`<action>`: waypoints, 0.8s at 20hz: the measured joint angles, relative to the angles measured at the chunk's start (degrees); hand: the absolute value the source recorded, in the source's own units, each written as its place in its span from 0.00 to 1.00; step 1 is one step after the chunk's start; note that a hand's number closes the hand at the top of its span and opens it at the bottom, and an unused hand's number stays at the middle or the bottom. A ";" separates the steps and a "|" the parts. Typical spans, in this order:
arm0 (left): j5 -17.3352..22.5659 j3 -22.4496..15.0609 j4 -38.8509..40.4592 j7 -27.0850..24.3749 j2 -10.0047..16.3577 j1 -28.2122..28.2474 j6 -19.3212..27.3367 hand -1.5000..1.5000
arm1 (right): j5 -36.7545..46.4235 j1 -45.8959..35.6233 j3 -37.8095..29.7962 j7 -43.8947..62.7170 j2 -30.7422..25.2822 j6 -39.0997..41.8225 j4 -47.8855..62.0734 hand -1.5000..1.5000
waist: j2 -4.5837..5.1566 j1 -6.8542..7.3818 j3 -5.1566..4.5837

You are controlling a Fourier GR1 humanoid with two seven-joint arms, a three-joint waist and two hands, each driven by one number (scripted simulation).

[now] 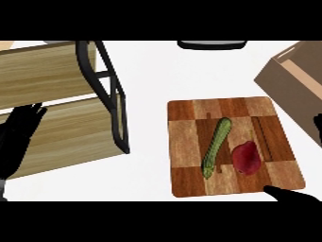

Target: Pick the squash from the cutting board and place it in the cardboard box

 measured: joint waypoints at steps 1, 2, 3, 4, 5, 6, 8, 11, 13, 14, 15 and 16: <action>0.15 0.09 -0.26 0.42 0.22 -0.27 -0.14 0.50 | 1.04 -0.36 0.28 3.49 -1.67 2.09 -0.76 0.00 | 0.04 0.33 -0.03; 0.03 -0.10 -0.03 0.42 0.07 -0.72 -0.29 0.50 | 2.08 -0.96 0.88 7.10 -2.85 4.16 -1.37 0.00 | 0.14 0.53 -0.04; 0.21 0.03 -0.18 0.79 0.20 -1.09 -0.41 0.50 | 2.83 -1.58 1.52 10.85 -3.82 6.33 -2.10 0.00 | 0.18 0.83 -0.02; 0.23 -0.05 -0.28 0.88 0.21 -1.18 -0.66 0.50 | 3.38 -2.72 2.13 14.83 -4.47 8.56 -3.14 0.00 | 0.21 1.22 0.01; 0.27 -0.15 -0.41 1.23 0.24 -1.38 -0.79 0.50 | 3.58 -3.90 2.87 18.66 -5.01 10.97 -4.08 0.00 | 0.25 1.55 0.03; 0.44 0.12 0.00 1.46 0.47 -1.87 -1.15 0.50 | 3.72 -5.38 3.59 22.54 -5.39 13.37 -5.14 0.00 | 0.31 1.75 0.05; 0.32 -0.24 0.05 1.72 0.12 -2.23 -1.38 0.50 | 4.13 -9.03 5.49 30.14 -4.72 17.69 -6.20 0.00 | 0.35 2.25 0.14; 0.30 -0.30 0.10 2.16 0.13 -2.51 -2.06 0.50 | 2.96 -15.39 7.97 39.00 -1.83 23.40 -6.72 0.00 | 0.37 2.77 0.25; 0.16 -0.05 0.57 2.31 -0.21 -3.01 -2.00 0.50 | 2.00 -19.15 9.27 42.42 0.87 25.87 -6.47 0.00 | 0.32 2.57 0.32; -0.15 -0.25 0.51 2.25 -0.71 -2.95 -1.71 0.50 | 1.05 -20.66 9.34 43.37 1.87 26.81 -5.76 0.00 | 0.29 2.44 0.35; -0.18 -0.17 0.66 2.32 -0.80 -2.94 -1.84 0.50 | 0.29 -22.52 9.58 44.48 2.99 27.79 -5.06 0.00 | 0.28 2.41 0.37; -0.24 -0.16 0.21 2.56 -1.01 -2.83 -1.62 0.50 | -0.60 -24.10 9.36 45.08 3.74 28.61 -3.76 0.00 | 0.25 2.37 0.40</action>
